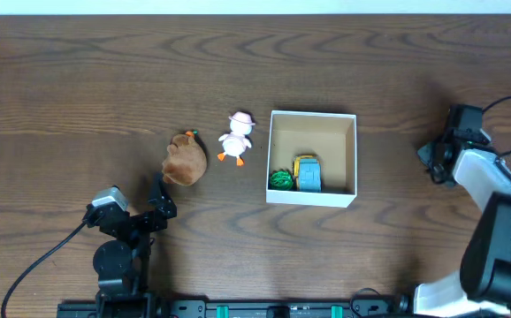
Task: Pack container
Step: 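Grasp the white round lid with stick using right gripper, then place the white lid into the box and withdraw right arm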
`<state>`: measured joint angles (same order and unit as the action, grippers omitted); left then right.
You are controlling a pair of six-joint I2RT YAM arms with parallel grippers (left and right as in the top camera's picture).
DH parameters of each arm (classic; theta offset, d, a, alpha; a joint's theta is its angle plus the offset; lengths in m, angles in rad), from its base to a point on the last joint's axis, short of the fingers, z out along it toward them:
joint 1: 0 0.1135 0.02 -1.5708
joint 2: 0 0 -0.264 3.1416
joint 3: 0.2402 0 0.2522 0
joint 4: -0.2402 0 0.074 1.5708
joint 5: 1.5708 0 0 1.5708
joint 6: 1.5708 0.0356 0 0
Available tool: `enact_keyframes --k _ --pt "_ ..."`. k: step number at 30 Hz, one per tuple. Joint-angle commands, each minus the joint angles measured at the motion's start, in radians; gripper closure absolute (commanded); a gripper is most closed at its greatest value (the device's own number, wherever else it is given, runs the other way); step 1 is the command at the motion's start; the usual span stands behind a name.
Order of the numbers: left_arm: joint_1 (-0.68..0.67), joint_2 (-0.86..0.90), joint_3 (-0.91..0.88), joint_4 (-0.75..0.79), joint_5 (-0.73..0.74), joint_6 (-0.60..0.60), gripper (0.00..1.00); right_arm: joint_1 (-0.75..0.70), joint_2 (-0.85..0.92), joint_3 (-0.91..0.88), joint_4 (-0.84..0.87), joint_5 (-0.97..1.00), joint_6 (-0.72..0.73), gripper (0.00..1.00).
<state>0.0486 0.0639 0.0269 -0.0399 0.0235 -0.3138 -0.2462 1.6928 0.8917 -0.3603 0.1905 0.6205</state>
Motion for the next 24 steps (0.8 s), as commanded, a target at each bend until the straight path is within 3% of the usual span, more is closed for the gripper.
enact_keyframes --k 1,7,13,24 --pt "-0.004 0.0 -0.023 -0.028 -0.005 0.009 0.02 0.022 -0.118 0.064 -0.011 -0.034 -0.13 0.87" --pt "-0.004 0.0 -0.023 -0.028 -0.005 0.01 0.02 0.152 -0.269 0.115 -0.084 -0.034 -0.232 0.85" --pt "-0.004 0.0 -0.023 -0.028 -0.005 0.009 0.02 0.375 -0.38 0.12 -0.137 -0.034 -0.227 0.83" --pt "-0.004 0.0 -0.023 -0.028 -0.005 0.009 0.02 0.769 -0.345 0.12 -0.086 -0.029 -0.174 0.8"
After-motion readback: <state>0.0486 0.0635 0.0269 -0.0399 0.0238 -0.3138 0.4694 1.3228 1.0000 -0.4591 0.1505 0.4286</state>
